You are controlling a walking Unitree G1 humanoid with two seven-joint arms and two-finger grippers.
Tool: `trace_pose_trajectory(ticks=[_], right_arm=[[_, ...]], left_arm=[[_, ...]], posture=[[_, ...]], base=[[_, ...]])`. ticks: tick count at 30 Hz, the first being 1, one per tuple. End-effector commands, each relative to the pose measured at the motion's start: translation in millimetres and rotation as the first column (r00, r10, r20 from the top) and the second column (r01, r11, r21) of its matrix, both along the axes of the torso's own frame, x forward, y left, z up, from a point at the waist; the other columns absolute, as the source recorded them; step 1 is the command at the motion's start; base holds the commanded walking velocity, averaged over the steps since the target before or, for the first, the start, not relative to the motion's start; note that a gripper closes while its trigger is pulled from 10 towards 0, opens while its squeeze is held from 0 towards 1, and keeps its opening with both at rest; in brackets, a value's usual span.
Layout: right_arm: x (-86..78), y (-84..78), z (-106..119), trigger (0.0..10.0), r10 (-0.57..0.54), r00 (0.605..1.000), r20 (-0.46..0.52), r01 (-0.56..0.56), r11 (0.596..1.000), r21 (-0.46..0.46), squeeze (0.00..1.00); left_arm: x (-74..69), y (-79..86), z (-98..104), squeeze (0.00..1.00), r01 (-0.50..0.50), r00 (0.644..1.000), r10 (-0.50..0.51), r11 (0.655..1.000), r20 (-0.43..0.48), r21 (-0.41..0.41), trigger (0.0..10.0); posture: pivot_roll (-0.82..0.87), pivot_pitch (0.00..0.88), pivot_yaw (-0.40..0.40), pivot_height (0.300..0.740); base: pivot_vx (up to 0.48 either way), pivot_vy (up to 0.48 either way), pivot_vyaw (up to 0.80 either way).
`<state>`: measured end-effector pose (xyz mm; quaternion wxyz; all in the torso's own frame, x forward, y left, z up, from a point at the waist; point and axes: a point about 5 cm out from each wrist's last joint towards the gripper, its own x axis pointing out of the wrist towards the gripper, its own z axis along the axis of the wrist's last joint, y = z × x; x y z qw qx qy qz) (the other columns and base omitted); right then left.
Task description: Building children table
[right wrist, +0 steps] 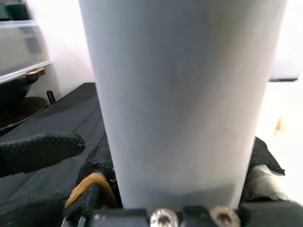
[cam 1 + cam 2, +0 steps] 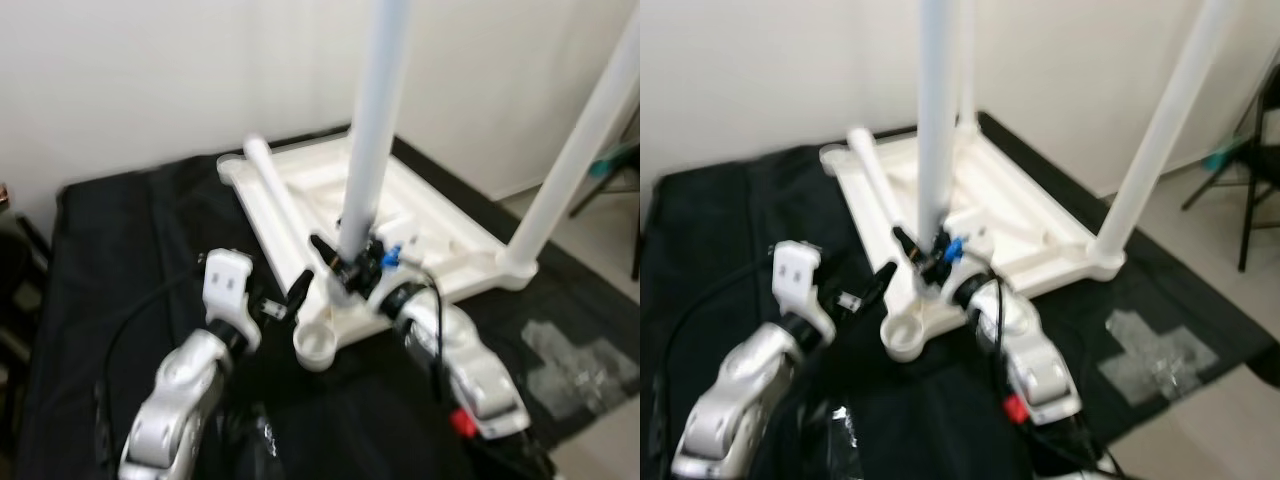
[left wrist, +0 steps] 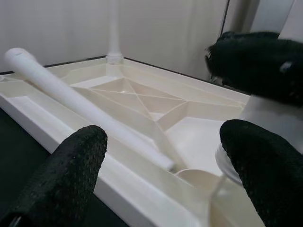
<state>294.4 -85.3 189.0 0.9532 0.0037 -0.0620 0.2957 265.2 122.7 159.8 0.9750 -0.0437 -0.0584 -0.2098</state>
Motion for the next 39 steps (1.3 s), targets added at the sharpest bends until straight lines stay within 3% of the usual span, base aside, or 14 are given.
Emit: trace_pose_trajectory(ticks=[1, 5, 12, 15, 18, 21, 22, 23, 24, 29, 30, 31, 33, 39], right_arm=[[-2.8, 6.9, 6, 10.0, 0.059, 0.998, 0.021, -0.059, 0.998, 0.009, 0.0], [-0.2, 7.0, 12, 10.0, 0.092, 0.995, 0.036, -0.092, 0.996, 0.006, 0.0], [5.1, 6.8, 27, 10.0, 0.192, 0.979, 0.071, -0.195, 0.98, 0.037, 0.0], [1.0, 4.7, 44, 10.0, 0.369, 0.921, 0.128, -0.377, 0.926, 0.039, 0.0], [0.7, -2.0, 50, 10.0, 0.444, 0.884, 0.143, -0.449, 0.893, 0.004, 0.0], [4.1, -10.3, 59, 10.0, 0.503, 0.85, 0.157, -0.507, 0.862, -0.013, 0.0], [4.1, -10.3, 59, 10.0, 0.503, 0.85, 0.157, -0.507, 0.862, -0.013, 0.0], [11.1, -20.8, 75, 10.0, 0.565, 0.801, 0.197, -0.578, 0.816, 0.008, 0.0], [12.8, -23.6, 79, 10.0, 0.584, 0.784, 0.209, -0.599, 0.801, 0.01, 0.0], [14.0, -27.1, 82, 10.0, 0.619, 0.756, 0.212, -0.634, 0.774, 0.001, 0.0], [17.5, -22.0, 81, 10.0, 0.66, 0.725, 0.195, -0.668, 0.743, -0.031, 0.0], [17.5, -22.0, 81, 10.0, 0.66, 0.725, 0.195, -0.668, 0.743, -0.031, 0.0], [19.2, -7.0, 78, 10.0, 0.726, 0.667, 0.166, -0.716, 0.687, -0.124, 0.0], [14.0, 22.7, 81, 10.0, 0.775, 0.61, 0.168, -0.713, 0.629, -0.31, 0.0]], left_arm=[[-4.0, 9.1, -6, 0.0, 0.004, 1.0, -0.004, 1.0, -0.026, 0.017, 10.0], [-8.0, 16.4, -7, 0.0, 0.028, 0.999, -0.026, 0.998, -0.032, 0.063, 10.0], [-19.8, 47.3, -14, 0.0, -0.064, 0.996, 0.072, 0.982, -0.042, 0.175, 10.0], [-30.6, 70.8, -8, 0.0, -0.123, 0.992, 0.124, 0.971, 0.005, 0.204, 10.0], [-35.8, 83.9, -2, 0.0, -0.135, 0.991, 0.135, 0.968, 0.018, 0.213, 10.0], [-43.9, 91.6, 12, 0.0, -0.062, 0.998, 0.056, 0.983, 0.039, 0.171, 10.0], [-43.9, 91.6, 12, 0.0, -0.062, 0.998, 0.056, 0.983, 0.039, 0.171, 10.0], [-58.1, 93.3, 29, 0.0, 0.127, 0.988, -0.139, 0.979, 0.07, 0.159, 10.0], [-62.0, 93.4, 33, 0.0, 0.177, 0.979, -0.19, 0.971, 0.071, 0.163, 10.0], [-66.9, 94.1, 37, 0.0, 0.224, 0.969, -0.238, 0.961, 0.068, 0.163, 10.0], [-73.8, 87.4, 32, 0.0, 0.337, 0.94, -0.342, 0.928, 0.005, 0.16, 10.0], [-73.8, 87.4, 32, 0.0, 0.337, 0.94, -0.342, 0.928, 0.005, 0.16, 10.0], [-82.7, 71.4, 22, 0.0, 0.474, 0.881, -0.468, 0.869, -0.075, 0.141, 10.0], [-78.6, 51.5, 7, 0.0, 0.487, 0.873, -0.478, 0.858, -0.09, 0.164, 10.0]], posture=[[-0.02, 0.023, 0.008, 0.74], [-0.02, 0.044, 0.009, 0.74], [-0.01, 0.134, 0.007, 0.74], [0.01, 0.185, -0.006, 0.74], [0.02, 0.218, -0.02, 0.74], [0.01, 0.23, -0.03, 0.74], [0.01, 0.23, -0.03, 0.74], [0.03, 0.27, -0.033, 0.74], [0.03, 0.27, -0.033, 0.74], [0.03, 0.27, -0.038, 0.74], [0.02, 0.31, -0.031, 0.74], [0.02, 0.31, -0.031, 0.74], [0.02, 0.314, -0.03, 0.74], [0.01, 0.29, -0.037, 0.74]], base=[[0.0, 0.0, 0.0], [0.0, 0.0, 0.0], [0.0, 0.0, 0.0], [0.0, 0.0, 0.0], [0.0, 0.0, 0.0], [0.0, 0.0, 0.0], [0.0, 0.0, 0.0], [0.0, 0.0, 0.0], [0.0, 0.0, 0.0], [0.0, 0.0, 0.0], [0.0, 0.0, 0.0], [0.0, 0.0, 0.0], [0.0, 0.0, 0.0], [0.0, 0.0, 0.0]])
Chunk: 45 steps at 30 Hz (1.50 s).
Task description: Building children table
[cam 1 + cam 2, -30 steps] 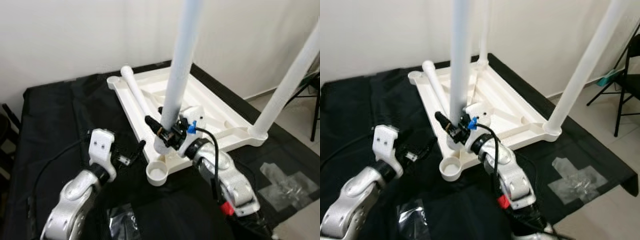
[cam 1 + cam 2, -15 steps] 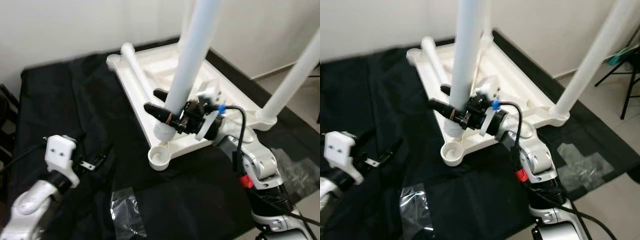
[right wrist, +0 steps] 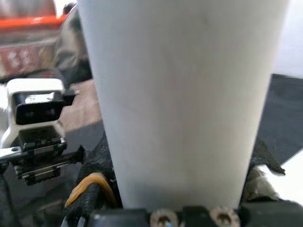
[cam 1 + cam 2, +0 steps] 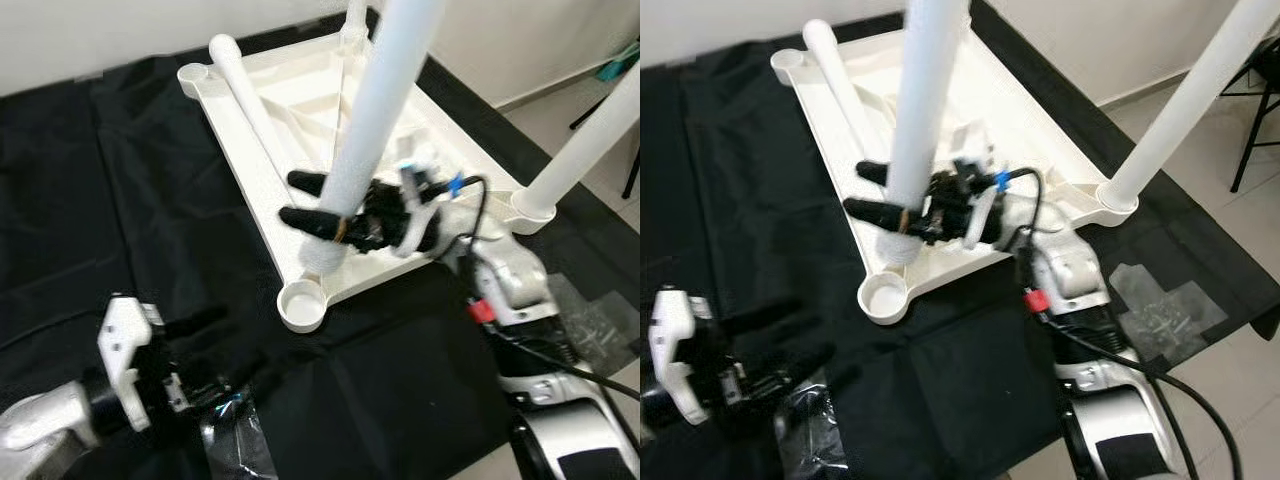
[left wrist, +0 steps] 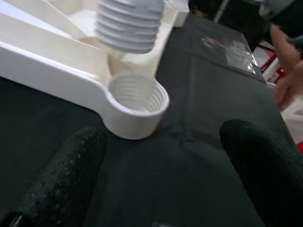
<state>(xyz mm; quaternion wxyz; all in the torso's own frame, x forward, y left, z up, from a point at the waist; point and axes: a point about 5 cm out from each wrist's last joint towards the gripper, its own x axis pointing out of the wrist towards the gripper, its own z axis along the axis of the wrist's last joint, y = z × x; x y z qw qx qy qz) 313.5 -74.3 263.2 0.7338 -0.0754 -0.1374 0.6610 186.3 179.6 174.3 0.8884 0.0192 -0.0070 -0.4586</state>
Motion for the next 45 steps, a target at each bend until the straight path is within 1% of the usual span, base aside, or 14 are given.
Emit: trace_pose_trajectory(ticks=[1, 6, 7, 9, 10, 11, 14, 15, 18, 23, 26, 29, 39, 45], right_arm=[[-7.3, 20.8, 11, 10.0, 0.02, 0.992, 0.124, -0.015, 0.999, -0.042, 0.0], [-8.5, 33.9, 19, 10.0, -0.011, 0.986, 0.165, 0.018, 0.999, -0.044, 0.0], [-7.8, 35.7, 20, 10.0, -0.064, 0.982, 0.18, 0.073, 0.997, -0.04, 0.0], [-7.5, 35.7, 20, 10.0, -0.077, 0.98, 0.183, 0.085, 0.996, -0.038, 0.0], [-2.2, 32.4, 20, 10.0, -0.164, 0.974, 0.157, 0.165, 0.986, 0.006, 0.0], [-2.2, 32.4, 20, 10.0, -0.164, 0.974, 0.157, 0.165, 0.986, 0.006, 0.0], [8.7, 17.6, 12, 10.0, -0.373, 0.928, 0.025, 0.369, 0.925, 0.089, 0.0], [8.7, 17.6, 12, 10.0, -0.373, 0.928, 0.025, 0.369, 0.925, 0.089, 0.0], [6.4, 6.5, -1, 10.0, -0.49, 0.871, -0.037, 0.491, 0.864, 0.114, 0.0], [2.7, 3.0, -6, 10.0, -0.542, 0.838, -0.057, 0.545, 0.829, 0.13, 0.0], [5.7, -1.9, -8, 10.0, -0.598, 0.794, -0.104, 0.607, 0.779, 0.154, 0.0], [7.7, -4.3, -6, 10.0, -0.619, 0.774, -0.131, 0.633, 0.756, 0.167, 0.0], [2.6, -2.1, -3, 10.0, -0.612, 0.777, -0.145, 0.629, 0.758, 0.17, 0.0], [0.0, -0.6, -6, 10.0, -0.61, 0.779, -0.144, 0.626, 0.764, 0.153, 0.0]], left_arm=[[2.9, -10.8, -13, 0.0, -0.037, 0.999, 0.036, 0.999, 0.019, 0.027, 10.0], [6.8, -21.7, -20, 0.0, -0.063, 0.997, 0.062, 0.998, 0.04, 0.021, 10.0], [11.4, -26.0, -23, 0.0, -0.116, 0.993, 0.114, 0.993, 0.036, 0.039, 10.0], [12.6, -26.6, -24, 0.0, -0.129, 0.991, 0.128, 0.991, 0.034, 0.046, 10.0], [18.7, -25.0, -25, 0.0, -0.184, 0.983, 0.183, 0.981, 0.022, 0.061, 10.0], [18.7, -25.0, -25, 0.0, -0.184, 0.983, 0.183, 0.981, 0.022, 0.061, 10.0], [32.6, -20.1, -22, 0.0, -0.287, 0.958, 0.286, 0.956, 0.014, 0.055, 10.0], [32.6, -20.1, -22, 0.0, -0.287, 0.958, 0.286, 0.956, 0.014, 0.055, 10.0], [38.7, -25.6, -17, 0.0, -0.287, 0.958, 0.285, 0.957, 0.037, 0.037, 10.0], [42.4, -31.3, -15, 0.0, -0.269, 0.962, 0.267, 0.963, 0.055, 0.03, 10.0], [46.4, -36.4, -10, 0.0, -0.268, 0.961, 0.265, 0.963, 0.085, 0.024, 10.0], [47.5, -39.8, -9, 0.0, -0.268, 0.96, 0.265, 0.963, 0.093, 0.03, 10.0], [43.0, -45.9, -18, 0.0, -0.259, 0.964, 0.255, 0.963, 0.07, 0.068, 10.0], [40.9, -44.8, -23, 0.0, -0.265, 0.963, 0.257, 0.957, 0.078, 0.116, 10.0]], posture=[[0.0, 0.281, -0.04, 0.74], [-0.01, 0.264, -0.05, 0.74], [-0.01, 0.249, -0.058, 0.74], [-0.01, 0.249, -0.058, 0.74], [0.0, 0.229, -0.067, 0.74], [0.0, 0.229, -0.067, 0.74], [-0.01, 0.201, -0.07, 0.74], [-0.01, 0.201, -0.07, 0.74], [-0.02, 0.183, -0.062, 0.74], [-0.03, 0.175, -0.053, 0.74], [-0.04, 0.168, -0.04, 0.74], [-0.03, 0.165, -0.037, 0.74], [-0.03, 0.185, -0.033, 0.74], [-0.03, 0.2, -0.026, 0.74]], base=[[0.0, 0.0, 0.0], [0.0, 0.0, 0.0], [0.0, 0.0, 0.0], [0.0, 0.0, 0.0], [0.0, 0.0, 0.0], [0.0, 0.0, 0.0], [0.0, 0.0, -0.36], [0.0, 0.0, -0.54], [0.0, 0.32, -0.43], [0.0, 0.48, 0.0], [0.0, 0.32, -0.27], [0.0, 0.0, -0.8], [0.0, 0.0, -0.8], [0.0, 0.0, -0.08]])
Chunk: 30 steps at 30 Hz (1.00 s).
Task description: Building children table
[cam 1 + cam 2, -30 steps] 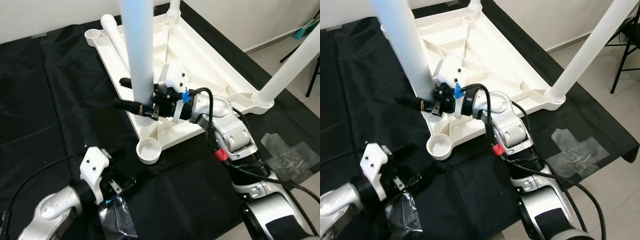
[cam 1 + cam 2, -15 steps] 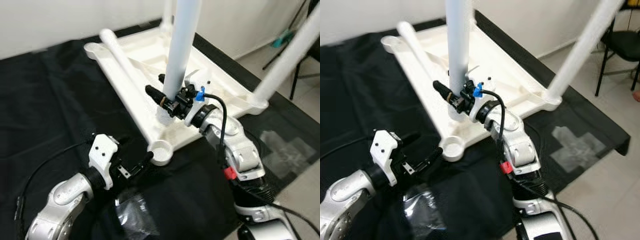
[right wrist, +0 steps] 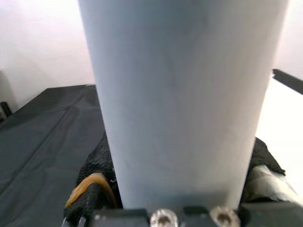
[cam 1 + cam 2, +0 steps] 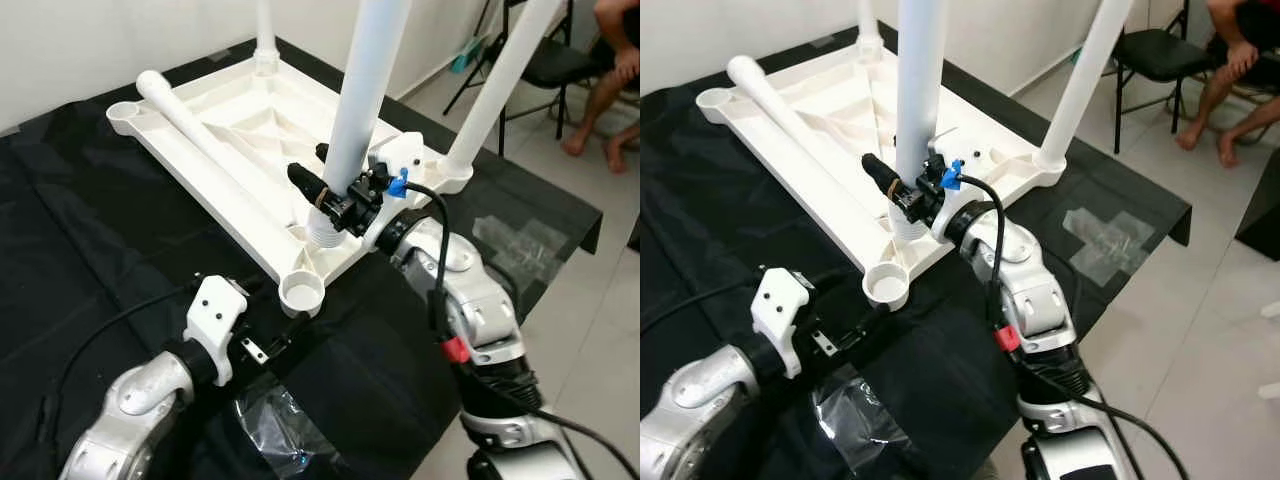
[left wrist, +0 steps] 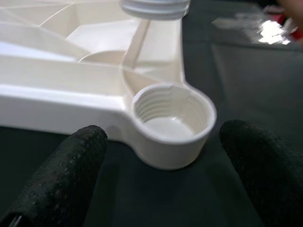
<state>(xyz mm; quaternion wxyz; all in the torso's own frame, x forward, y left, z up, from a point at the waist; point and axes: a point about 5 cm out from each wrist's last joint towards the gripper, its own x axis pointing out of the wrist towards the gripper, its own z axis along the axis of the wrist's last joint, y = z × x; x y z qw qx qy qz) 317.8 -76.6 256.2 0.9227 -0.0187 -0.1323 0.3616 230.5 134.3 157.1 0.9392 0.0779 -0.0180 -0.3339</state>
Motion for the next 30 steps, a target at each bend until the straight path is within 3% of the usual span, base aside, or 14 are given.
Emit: trace_pose_trajectory(ticks=[1, 8, 11, 14, 21, 23, 24, 25, 30], right_arm=[[-4.9, 3.3, 0, 10.0, 0.031, 0.999, 0.007, -0.031, 1.0, 0.001, 0.0], [-8.2, 15.0, 0, 10.0, 0.16, 0.986, 0.037, -0.156, 0.984, -0.085, 0.0], [-8.6, 25.9, -2, 10.0, 0.307, 0.951, 0.035, -0.299, 0.943, -0.149, 0.0], [-11.4, 30.3, 1, 10.0, 0.395, 0.917, 0.045, -0.385, 0.911, -0.146, 0.0], [-9.5, 32.8, 4, 10.0, 0.454, 0.889, 0.049, -0.444, 0.885, -0.142, 0.0], [-9.8, 37.8, 3, 10.0, 0.555, 0.831, 0.031, -0.544, 0.824, -0.162, 0.0], [-9.8, 37.8, 3, 10.0, 0.555, 0.831, 0.031, -0.544, 0.824, -0.162, 0.0], [-13.1, 37.8, 2, 10.0, 0.634, 0.773, 0.009, -0.627, 0.766, -0.146, 0.0], [-15.2, 34.5, -2, 10.0, 0.654, 0.756, -0.012, -0.647, 0.745, -0.163, 0.0]], left_arm=[[-3.5, 1.0, -6, 0.0, -0.009, 1.0, 0.01, 0.999, -0.012, 0.05, 10.0], [-3.3, 5.6, 0, 0.0, -0.053, 0.998, 0.053, 0.998, 0.022, 0.034, 10.0], [-11.4, 10.8, 9, 0.0, -0.02, 0.998, 0.021, 1.0, 0.053, -0.021, 10.0], [-17.0, 15.3, 15, 0.0, 0.008, 0.997, -0.005, 0.999, 0.071, -0.044, 10.0], [-22.7, 21.4, 20, 0.0, 0.025, 0.996, -0.021, 0.999, 0.084, -0.046, 10.0], [-31.7, 29.1, 20, 0.0, 0.045, 0.997, -0.044, 0.999, 0.071, -0.022, 10.0], [-31.7, 29.1, 20, 0.0, 0.045, 0.997, -0.044, 0.999, 0.071, -0.022, 10.0], [-39.5, 33.6, 17, 0.0, 0.049, 0.997, -0.049, 0.999, 0.053, -0.017, 10.0], [-45.6, 33.0, 13, 0.0, 0.05, 0.998, -0.049, 0.998, 0.034, -0.032, 10.0]], posture=[[-0.02, 0.211, -0.025, 0.74], [-0.02, 0.237, -0.02, 0.74], [-0.02, 0.26, -0.023, 0.74], [-0.01, 0.267, -0.027, 0.74], [0.0, 0.277, -0.029, 0.74], [0.02, 0.296, -0.039, 0.74], [0.02, 0.296, -0.039, 0.74], [0.02, 0.307, -0.044, 0.74], [0.02, 0.317, -0.048, 0.74]], base=[[0.0, 0.0, 0.0], [0.0, 0.0, 0.0], [0.0, 0.0, 0.0], [0.0, 0.0, 0.0], [0.0, 0.0, 0.0], [0.0, 0.0, 0.0], [0.0, 0.0, 0.0], [0.0, 0.0, 0.0], [0.0, 0.0, 0.0]])
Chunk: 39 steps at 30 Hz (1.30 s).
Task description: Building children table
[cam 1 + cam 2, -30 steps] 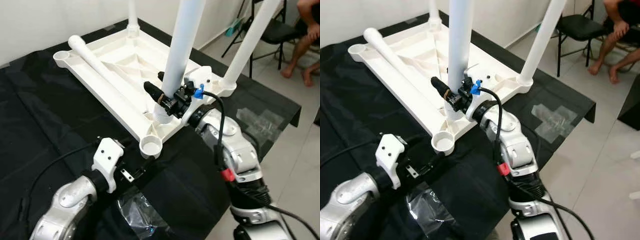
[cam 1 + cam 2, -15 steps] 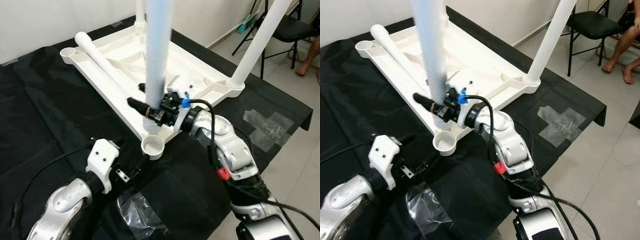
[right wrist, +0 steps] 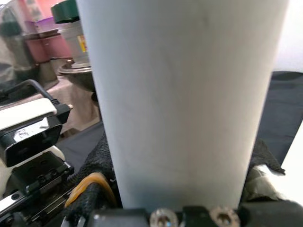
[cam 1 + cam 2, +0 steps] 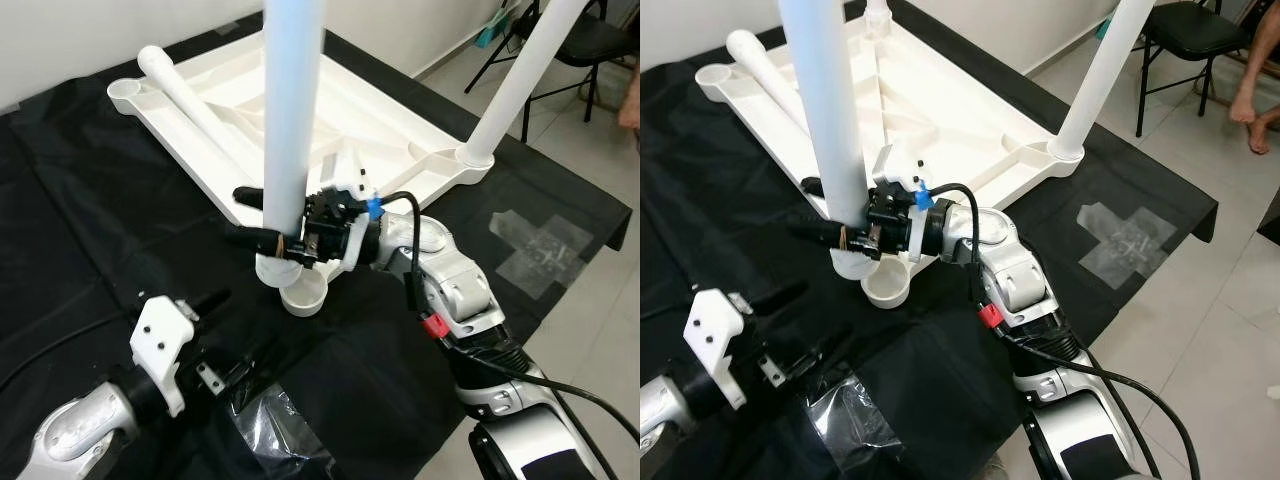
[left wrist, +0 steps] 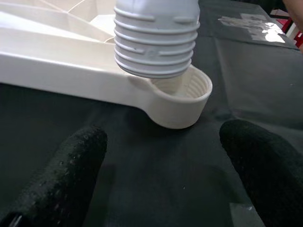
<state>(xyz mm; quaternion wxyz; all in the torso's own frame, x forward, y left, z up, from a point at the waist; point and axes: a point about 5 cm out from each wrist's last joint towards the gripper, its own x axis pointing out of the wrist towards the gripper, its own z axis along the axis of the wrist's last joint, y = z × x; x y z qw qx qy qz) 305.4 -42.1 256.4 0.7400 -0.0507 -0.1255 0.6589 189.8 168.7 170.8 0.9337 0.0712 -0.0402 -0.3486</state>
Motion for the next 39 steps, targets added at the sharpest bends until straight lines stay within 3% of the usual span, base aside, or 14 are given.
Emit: trace_pose_trajectory(ticks=[1, 6, 16, 21, 35, 39], right_arm=[[-4.6, -0.1, -4, 10.0, 0.033, 0.999, 0.0, -0.033, 0.999, -0.021, 0.0], [-17.4, 1.9, -11, 10.0, 0.094, 0.995, 0.018, -0.092, 0.992, -0.087, 0.0], [-13.5, -5.3, -14, 10.0, 0.047, 0.995, 0.089, -0.031, 0.983, -0.182, 0.0], [-13.4, -3.9, -15, 10.0, 0.028, 0.992, 0.125, -0.005, 0.984, -0.178, 0.0], [-10.4, -7.6, -17, 10.0, -0.024, 0.995, 0.101, 0.037, 0.992, -0.121, 0.0], [-16.1, -5.8, -19, 10.0, -0.005, 0.997, 0.083, 0.014, 0.994, -0.109, 0.0]], left_arm=[[-6.5, -2.6, -3, 0.0, 0.015, 1.0, -0.015, 1.0, -0.008, -0.011, 10.0], [-7.1, -9.8, -8, 0.0, -0.01, 1.0, 0.009, 0.999, -0.009, -0.044, 10.0], [-1.9, -15.6, -11, 0.0, -0.061, 0.998, 0.064, 0.995, 0.024, -0.079, 10.0], [-0.9, -18.8, -10, 0.0, -0.067, 0.996, 0.07, 0.995, 0.048, -0.074, 10.0], [-1.6, -20.9, -3, 0.0, -0.079, 0.993, 0.085, 0.994, 0.087, -0.073, 10.0], [-1.4, -21.2, -3, 0.0, -0.082, 0.992, 0.088, 0.994, 0.092, -0.072, 10.0]], posture=[[0.02, 0.317, -0.048, 0.74], [0.01, 0.319, -0.049, 0.74], [0.0, 0.318, -0.051, 0.74], [0.0, 0.319, -0.052, 0.74], [0.0, 0.337, -0.051, 0.74], [0.0, 0.34, -0.048, 0.74]], base=[[0.0, 0.0, 0.0], [0.0, 0.0, 0.0], [0.0, 0.0, 0.0], [0.0, 0.0, 0.0], [0.0, 0.0, 0.0], [0.0, 0.0, 0.0]])
